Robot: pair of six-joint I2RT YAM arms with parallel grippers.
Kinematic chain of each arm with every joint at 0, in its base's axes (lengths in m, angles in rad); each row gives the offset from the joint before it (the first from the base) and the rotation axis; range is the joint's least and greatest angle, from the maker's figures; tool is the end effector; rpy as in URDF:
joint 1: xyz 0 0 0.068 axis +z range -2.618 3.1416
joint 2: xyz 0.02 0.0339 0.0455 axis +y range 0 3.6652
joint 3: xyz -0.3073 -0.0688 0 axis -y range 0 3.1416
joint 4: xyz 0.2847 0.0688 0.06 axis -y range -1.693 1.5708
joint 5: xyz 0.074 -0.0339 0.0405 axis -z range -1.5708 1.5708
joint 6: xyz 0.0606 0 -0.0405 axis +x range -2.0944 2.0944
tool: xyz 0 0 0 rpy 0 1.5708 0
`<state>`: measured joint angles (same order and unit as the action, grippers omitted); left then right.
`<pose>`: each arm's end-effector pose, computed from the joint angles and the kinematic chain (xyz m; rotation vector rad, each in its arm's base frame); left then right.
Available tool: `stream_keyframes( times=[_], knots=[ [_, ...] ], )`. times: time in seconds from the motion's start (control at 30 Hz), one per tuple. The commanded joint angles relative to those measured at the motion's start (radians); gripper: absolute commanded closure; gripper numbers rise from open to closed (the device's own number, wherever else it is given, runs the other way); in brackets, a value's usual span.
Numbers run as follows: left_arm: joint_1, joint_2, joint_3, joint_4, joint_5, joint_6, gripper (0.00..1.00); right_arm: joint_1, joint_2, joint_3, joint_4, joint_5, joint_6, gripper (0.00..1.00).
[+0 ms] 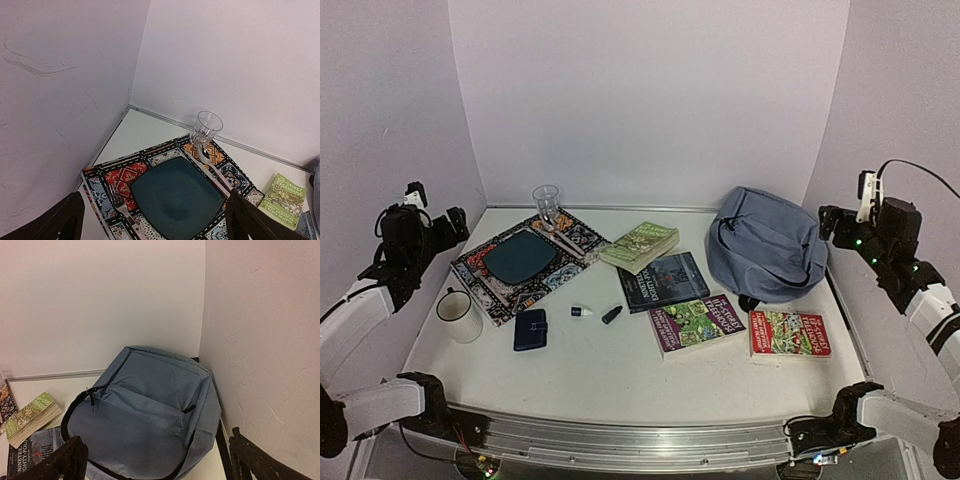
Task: Pack the student bag
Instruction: Pick up the student bag from the corner of the board.
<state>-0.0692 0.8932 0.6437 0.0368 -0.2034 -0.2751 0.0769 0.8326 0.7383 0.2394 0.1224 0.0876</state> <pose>0.2486 -0.0050 0.3126 -0.3276 1.7491 -0.0669 0.2349 0.0107 0.3931 0.1085 1.4228 0.0483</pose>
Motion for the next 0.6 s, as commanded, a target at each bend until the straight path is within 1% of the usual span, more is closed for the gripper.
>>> stream_keyframes(
  times=[0.0, 0.07, 0.2, 0.3, 0.4, 0.47, 0.57],
  knots=[
    [0.001, -0.007, 0.013, 0.049, 0.033, 0.028, 0.00, -0.001, 0.002, -0.003, 0.036, 0.027, -0.005, 0.02],
    [0.000, -0.006, 0.015, 0.049, 0.050, 0.028, 0.00, 0.000, 0.005, -0.008, 0.035, -0.004, -0.024, 0.02],
    [0.001, -0.003, 0.022, 0.045, 0.069, 0.019, 0.01, -0.001, 0.023, 0.001, 0.025, -0.129, -0.059, 0.02],
    [0.001, 0.006, 0.026, 0.044, 0.120, 0.021, 0.01, 0.000, 0.094, 0.037, -0.011, -0.230, -0.075, 0.02],
    [0.000, 0.026, 0.037, 0.038, 0.178, 0.030, 0.00, 0.010, 0.161, 0.051, -0.010, -0.318, -0.081, 0.02],
    [-0.001, 0.038, 0.045, 0.034, 0.225, 0.030, 0.00, 0.055, 0.213, 0.075, -0.025, -0.285, -0.137, 0.06],
    [-0.002, 0.060, 0.053, 0.026, 0.289, 0.025, 0.01, 0.194, 0.349, 0.158, -0.093, -0.143, -0.228, 0.06]
  ],
)
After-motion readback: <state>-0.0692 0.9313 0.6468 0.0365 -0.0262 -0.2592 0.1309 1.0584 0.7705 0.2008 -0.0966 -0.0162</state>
